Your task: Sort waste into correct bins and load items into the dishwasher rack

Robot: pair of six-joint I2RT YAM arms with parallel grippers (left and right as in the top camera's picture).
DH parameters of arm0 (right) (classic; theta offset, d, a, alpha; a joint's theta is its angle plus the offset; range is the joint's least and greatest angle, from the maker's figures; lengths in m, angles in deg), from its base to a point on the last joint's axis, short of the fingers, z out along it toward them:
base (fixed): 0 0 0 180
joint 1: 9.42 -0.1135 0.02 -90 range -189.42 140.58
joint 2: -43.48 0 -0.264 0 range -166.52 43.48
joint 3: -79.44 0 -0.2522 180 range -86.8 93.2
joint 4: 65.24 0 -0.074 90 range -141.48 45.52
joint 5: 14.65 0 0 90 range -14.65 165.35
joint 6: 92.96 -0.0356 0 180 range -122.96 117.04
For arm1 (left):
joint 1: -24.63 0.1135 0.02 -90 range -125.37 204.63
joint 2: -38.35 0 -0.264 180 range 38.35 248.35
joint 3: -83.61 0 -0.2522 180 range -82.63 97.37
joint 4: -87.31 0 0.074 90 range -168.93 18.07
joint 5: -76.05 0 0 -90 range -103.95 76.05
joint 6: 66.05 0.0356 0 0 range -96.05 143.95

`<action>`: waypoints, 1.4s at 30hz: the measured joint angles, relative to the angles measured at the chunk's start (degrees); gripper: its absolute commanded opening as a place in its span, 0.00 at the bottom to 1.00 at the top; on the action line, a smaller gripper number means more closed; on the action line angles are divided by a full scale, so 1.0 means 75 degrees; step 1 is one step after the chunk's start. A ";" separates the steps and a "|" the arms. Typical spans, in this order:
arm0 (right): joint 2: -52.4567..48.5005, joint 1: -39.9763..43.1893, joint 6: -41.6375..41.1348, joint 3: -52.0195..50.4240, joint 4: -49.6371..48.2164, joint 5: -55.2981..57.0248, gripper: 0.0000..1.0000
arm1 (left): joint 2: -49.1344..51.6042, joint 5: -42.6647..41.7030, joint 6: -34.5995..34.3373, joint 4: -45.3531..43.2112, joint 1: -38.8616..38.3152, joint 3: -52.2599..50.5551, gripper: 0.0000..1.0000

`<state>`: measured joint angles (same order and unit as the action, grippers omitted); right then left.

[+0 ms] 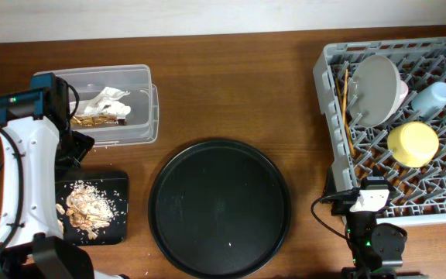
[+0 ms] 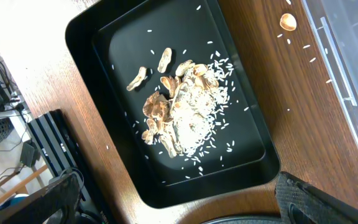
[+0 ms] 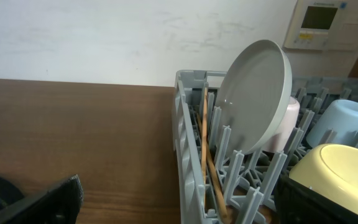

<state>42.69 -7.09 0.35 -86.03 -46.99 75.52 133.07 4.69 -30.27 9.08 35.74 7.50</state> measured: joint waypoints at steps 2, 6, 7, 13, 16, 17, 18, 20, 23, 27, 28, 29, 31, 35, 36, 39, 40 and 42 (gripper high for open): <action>0.0000 0.0000 -0.0006 0.0000 0.0000 0.0000 0.99 | 0.0000 0.0000 -0.0003 0.0000 0.0000 0.0000 0.99; 0.0000 0.0000 0.0000 0.0000 0.0000 0.0000 0.99 | 0.0000 0.0000 0.0000 0.0000 0.0000 0.0000 0.99; 0.0000 0.0000 -0.0003 0.0000 0.0000 0.0000 0.99 | 0.0000 0.0000 0.0000 0.0000 0.0000 0.0000 0.99; 0.0000 0.0000 0.0000 0.0000 0.0000 0.0000 0.99 | 0.0000 0.0000 0.0000 0.0650 0.0000 0.0000 0.99; 0.0000 0.0000 0.0006 0.0000 0.0000 0.0000 0.99 | -0.0003 0.0038 0.0000 0.0901 0.0000 0.0000 0.99; 0.0000 0.0000 -0.0003 0.0000 0.0000 0.0000 0.99 | -0.0003 0.0038 0.0000 0.0903 0.0000 0.0000 0.99; 0.0000 0.0000 -0.0003 0.0000 0.0000 0.0000 0.99 | -0.0003 0.0035 0.0000 0.0938 0.0000 0.0000 0.99; 0.0000 0.0000 0.0000 0.0000 0.0000 0.0000 0.99 | -0.0003 0.0020 0.0000 0.1122 0.0000 0.0000 0.99; 0.0003 0.0000 0.0000 0.0000 0.0000 0.0000 0.99 | -0.0157 0.0035 0.0000 0.1032 0.0000 -0.0189 0.99; 0.0023 0.0000 -0.0003 0.0000 -0.0003 0.0000 0.99 | -0.1346 0.0052 0.0006 -0.0679 0.0000 -0.2078 0.99; 0.0020 0.0000 0.0003 0.0000 0.0000 0.0000 0.99 | -0.1617 0.0020 -0.0003 -0.1087 0.0000 -0.2515 0.99; 0.0023 0.0000 -0.0003 0.0000 0.0000 0.0000 0.99 | -0.1973 0.0000 -0.0009 -0.1559 0.0000 -0.3075 0.99; 0.0023 0.0006 -0.0003 0.0000 0.0000 0.0000 0.99 | -0.2672 -0.0102 0.0035 -0.2416 0.0000 -0.4095 0.99; 0.0023 0.0009 0.0003 0.0000 0.0000 0.0000 0.99 | -0.4068 -0.0493 0.0504 -0.4001 -0.0073 -0.5668 0.99; 0.0023 0.0009 -0.0003 0.0000 0.0000 0.0003 0.99 | -0.4406 -0.0583 0.0679 -0.4357 -0.0134 -0.5945 0.99; 0.0023 0.0009 0.0003 0.0000 0.0000 0.0000 0.99 | -0.5531 -0.0831 0.1157 -0.5082 -0.0440 -0.6589 1.00; 0.0023 0.0009 0.0009 0.0000 0.0000 0.0000 0.99 | -0.5866 -0.0866 0.1309 -0.5237 -0.0527 -0.6717 0.99; 0.0023 0.0009 0.0017 0.0000 0.0000 0.0000 0.99 | -0.6522 -0.0883 0.1521 -0.5321 -0.0618 -0.6860 0.99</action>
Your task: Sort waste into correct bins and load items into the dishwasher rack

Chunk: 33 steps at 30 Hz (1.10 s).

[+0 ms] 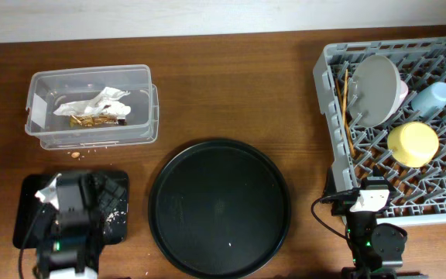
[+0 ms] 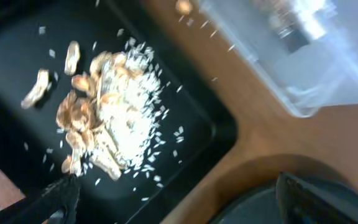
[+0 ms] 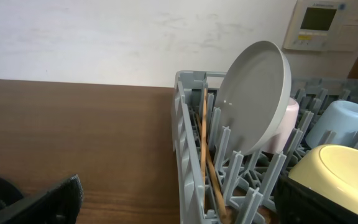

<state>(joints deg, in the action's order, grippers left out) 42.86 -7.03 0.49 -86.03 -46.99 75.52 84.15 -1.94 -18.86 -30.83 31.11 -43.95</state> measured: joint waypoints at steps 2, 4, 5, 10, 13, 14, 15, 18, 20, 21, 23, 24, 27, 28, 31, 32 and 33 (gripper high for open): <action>0.0000 0.0000 0.0000 0.0000 0.0000 0.0000 0.99 | -0.0423 0.0067 0.0114 -0.0009 0.0000 -0.0017 0.99; 0.0000 0.0000 0.0000 0.0000 0.0000 0.0000 0.99 | -0.0778 0.0379 0.0221 -0.0050 0.0000 -0.0017 0.99; 0.0000 0.0000 0.0003 0.0000 0.0000 0.0000 0.99 | -0.0796 0.0434 0.0227 -0.0055 0.0000 -0.0017 0.99; 0.0000 0.0000 0.0003 0.0000 0.0000 0.0000 0.99 | -0.0796 0.0606 0.0344 -0.0061 -0.0009 -0.0073 0.99; 0.0000 0.0000 0.0000 0.0000 0.0000 0.0000 0.99 | -0.0915 0.0632 0.0405 -0.0073 -0.0064 -0.0207 0.99; 0.0000 0.0000 0.0000 0.0000 0.0000 0.0000 0.99 | -0.1008 0.0632 0.0475 -0.0079 -0.0093 -0.0280 0.99; 0.0000 0.0000 -0.0003 0.0000 0.0000 0.0000 0.98 | -0.1137 0.0641 0.0574 -0.0085 -0.0137 -0.0364 0.99; 0.0000 0.0000 0.0003 0.0000 0.0000 0.0000 0.99 | -0.1746 0.0659 0.0906 -0.0172 -0.0356 -0.0682 0.99; 0.0000 0.0000 -0.0003 0.0000 0.0000 0.0000 0.99 | -0.2288 0.0659 0.1070 -0.0405 -0.0536 -0.0973 0.99; 0.0000 0.0000 0.0000 0.0000 0.0000 0.0000 0.99 | -0.2602 0.0662 0.1172 -0.0527 -0.0656 -0.1145 0.99; 0.0000 0.0000 0.0003 0.0000 0.0000 0.0000 0.99 | -0.3112 0.0659 0.1326 -0.0667 -0.0892 -0.1437 0.99; 0.0000 0.0000 0.0000 0.0000 0.0000 0.0000 0.99 | -0.3381 0.0659 0.1402 -0.0801 -0.1055 -0.1629 0.99; 0.0000 0.0000 -0.0003 0.0000 0.0000 0.0000 0.99 | -0.3780 0.0653 0.1542 -0.1323 -0.1434 -0.2031 0.99; 0.0000 0.0000 0.0000 0.0000 0.0000 0.0000 0.99 | -0.3826 0.0606 0.1655 -0.1641 -0.1542 -0.2171 0.99; 0.0000 0.0000 0.0003 0.0000 0.0000 0.0000 0.99 | -0.3841 0.0154 0.2296 -0.2871 -0.1708 -0.2617 0.99; 0.0000 0.0000 0.0000 0.0000 0.0000 0.0000 0.99 | -0.3847 -0.0044 0.2512 -0.3255 -0.1708 -0.2763 0.99; 0.0000 0.0000 0.0000 0.0000 0.0000 0.0000 0.99 | -0.3853 -0.0201 0.2704 -0.3558 -0.1708 -0.2882 0.99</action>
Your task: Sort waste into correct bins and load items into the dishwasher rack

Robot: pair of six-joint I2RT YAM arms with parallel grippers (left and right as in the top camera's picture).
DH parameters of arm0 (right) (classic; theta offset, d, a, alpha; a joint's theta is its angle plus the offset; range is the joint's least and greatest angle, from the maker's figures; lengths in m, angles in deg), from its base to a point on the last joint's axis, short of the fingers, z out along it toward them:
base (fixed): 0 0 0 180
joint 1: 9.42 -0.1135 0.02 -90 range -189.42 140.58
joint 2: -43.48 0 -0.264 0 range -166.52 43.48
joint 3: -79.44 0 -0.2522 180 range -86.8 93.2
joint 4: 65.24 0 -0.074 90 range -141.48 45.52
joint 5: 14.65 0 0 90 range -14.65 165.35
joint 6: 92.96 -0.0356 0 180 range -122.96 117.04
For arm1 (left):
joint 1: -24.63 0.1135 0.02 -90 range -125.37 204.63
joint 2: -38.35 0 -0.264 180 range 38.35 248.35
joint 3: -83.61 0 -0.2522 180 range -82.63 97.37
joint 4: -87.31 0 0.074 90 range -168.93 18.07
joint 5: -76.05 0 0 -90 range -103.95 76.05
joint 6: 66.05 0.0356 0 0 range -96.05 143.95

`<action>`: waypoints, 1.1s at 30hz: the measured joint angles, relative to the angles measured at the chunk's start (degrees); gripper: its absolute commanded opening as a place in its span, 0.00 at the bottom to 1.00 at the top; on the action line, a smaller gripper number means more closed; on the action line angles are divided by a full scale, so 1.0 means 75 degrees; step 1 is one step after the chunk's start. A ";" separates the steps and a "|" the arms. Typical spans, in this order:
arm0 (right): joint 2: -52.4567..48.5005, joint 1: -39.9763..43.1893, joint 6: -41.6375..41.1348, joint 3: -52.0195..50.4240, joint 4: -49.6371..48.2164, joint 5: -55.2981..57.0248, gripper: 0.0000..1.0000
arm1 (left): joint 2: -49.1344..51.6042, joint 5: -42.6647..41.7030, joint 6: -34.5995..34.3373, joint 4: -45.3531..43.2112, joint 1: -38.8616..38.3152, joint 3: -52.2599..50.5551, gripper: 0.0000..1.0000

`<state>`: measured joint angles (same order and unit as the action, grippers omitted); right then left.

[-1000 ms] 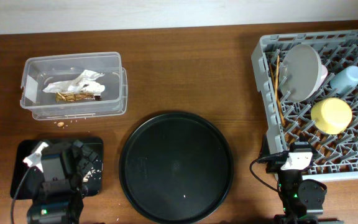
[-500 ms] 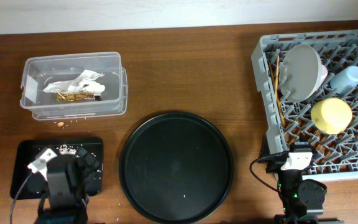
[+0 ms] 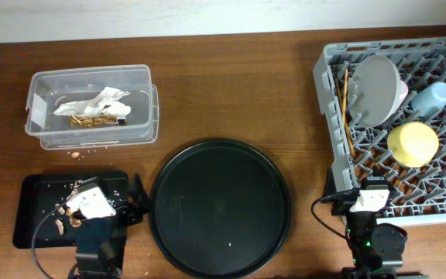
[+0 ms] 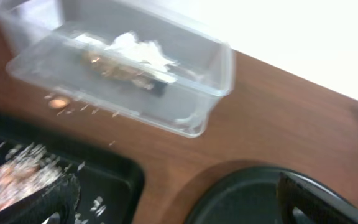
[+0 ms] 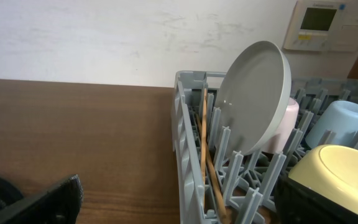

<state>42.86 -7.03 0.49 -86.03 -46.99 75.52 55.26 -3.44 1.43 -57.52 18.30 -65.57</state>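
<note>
A clear plastic bin [image 3: 91, 105] holding wrappers stands at the back left and also shows as the clear bin [image 4: 123, 68]. In front of it a black rectangular tray [image 3: 33, 198] carries rice and peanut shells. The grey dishwasher rack [image 3: 339, 147] at the right holds a grey plate [image 3: 376, 89], a blue cup [image 3: 432, 97], a yellow bowl [image 3: 413, 143] and chopsticks [image 5: 205, 146]. My left gripper [image 4: 176, 208] is open and empty, low at the front beside the rectangular tray, facing the bin. My right gripper [image 5: 179, 208] is open and empty at the rack's front left corner.
A large round black tray [image 3: 219, 205], bare, fills the front middle between the two arms. A peanut piece [image 3: 74, 154] and rice grains lie on the wood between the bin and the rectangular tray. The rack's wall [image 5: 185, 155] stands close to my right gripper.
My left wrist was tipped down over the rice tray; now it sits lower at the table's front, level and facing the clear bin. The right arm has not moved.
The left arm was stretched along the table's left side up to the clear bin, its camera looking down on the rice tray. Then it was drawn back over that tray. Now it rests low at the front edge. The right arm stayed still throughout.
</note>
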 measured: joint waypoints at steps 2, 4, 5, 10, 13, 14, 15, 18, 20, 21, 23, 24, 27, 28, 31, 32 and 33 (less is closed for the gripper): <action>0.0000 0.0000 0.0000 0.0000 0.0000 0.0000 0.99 | -0.0070 -0.0268 0.0303 -0.0431 0.0000 -0.0230 0.99; 0.0000 0.0000 0.0000 0.0000 0.0000 0.0000 0.99 | -0.0283 -0.0411 0.0481 -0.0813 0.0000 -0.0539 0.99; 0.0000 0.0000 0.0000 0.0000 0.0000 0.0000 0.99 | -0.0367 -0.0440 0.0519 -0.0901 0.0000 -0.0644 0.99; 0.0000 0.0000 0.0000 0.0000 0.0000 0.0000 0.99 | -0.1017 -0.0574 0.0705 -0.1950 0.0003 -0.1486 0.99; 0.0000 0.0000 0.0000 0.0000 0.0000 0.0000 0.99 | -0.1285 -0.0586 0.0799 -0.2588 0.0023 -0.1845 0.99; 0.0000 0.0000 0.0003 0.0000 0.0000 0.0000 0.99 | -0.1364 -0.0603 0.0854 -0.2766 0.0044 -0.1932 0.99; 0.0000 0.0000 0.0000 0.0000 0.0000 0.0000 0.99 | -0.1451 -0.0606 0.0915 -0.2908 0.0055 -0.2017 0.99; 0.0000 0.0000 0.0003 0.0000 0.0000 0.0000 0.99 | -0.1655 -0.0609 0.1207 -0.2990 0.0105 -0.2133 0.99; 0.0000 0.0000 0.0000 0.0000 0.0000 0.0000 0.99 | -0.1798 -0.0609 0.1448 -0.2981 0.0163 -0.2139 0.99; 0.0000 0.0000 0.0000 0.0000 0.0000 0.0000 0.99 | -0.1903 -0.0612 0.1571 -0.2946 0.0216 -0.2139 0.99; 0.0000 0.0000 -0.0003 0.0000 0.0000 0.0000 0.99 | -0.2063 -0.0612 0.1804 -0.2894 0.0312 -0.2142 0.99; 0.0000 0.0000 0.0003 0.0000 0.0000 0.0000 0.99 | -0.2110 -0.0612 0.1918 -0.2897 0.0361 -0.2142 0.99; 0.0000 0.0000 0.0000 0.0000 0.0000 0.0000 0.99 | -0.2142 -0.0612 0.2145 -0.2838 0.0542 -0.2142 0.99; 0.0000 0.0000 0.0000 0.0000 0.0000 0.0000 0.99 | -0.2142 -0.0612 0.2183 -0.2757 0.0595 -0.2142 1.00; 0.0000 0.0000 0.0006 0.0000 0.0000 0.0000 0.99 | -0.2145 -0.0635 0.2291 -0.2299 0.0784 -0.2148 0.99; 0.0000 0.0000 0.0000 0.0000 0.0000 0.0000 0.99 | -0.2142 -0.0676 0.2343 -0.2259 0.0828 -0.2154 0.99; 0.0000 0.0000 -0.0003 0.0000 0.0000 0.0000 0.99 | -0.2145 -0.0810 0.2532 -0.2250 0.0906 -0.2154 0.99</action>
<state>42.86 -7.03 0.46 -86.03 -46.99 75.52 39.17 -9.52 20.42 -74.39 25.10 -81.72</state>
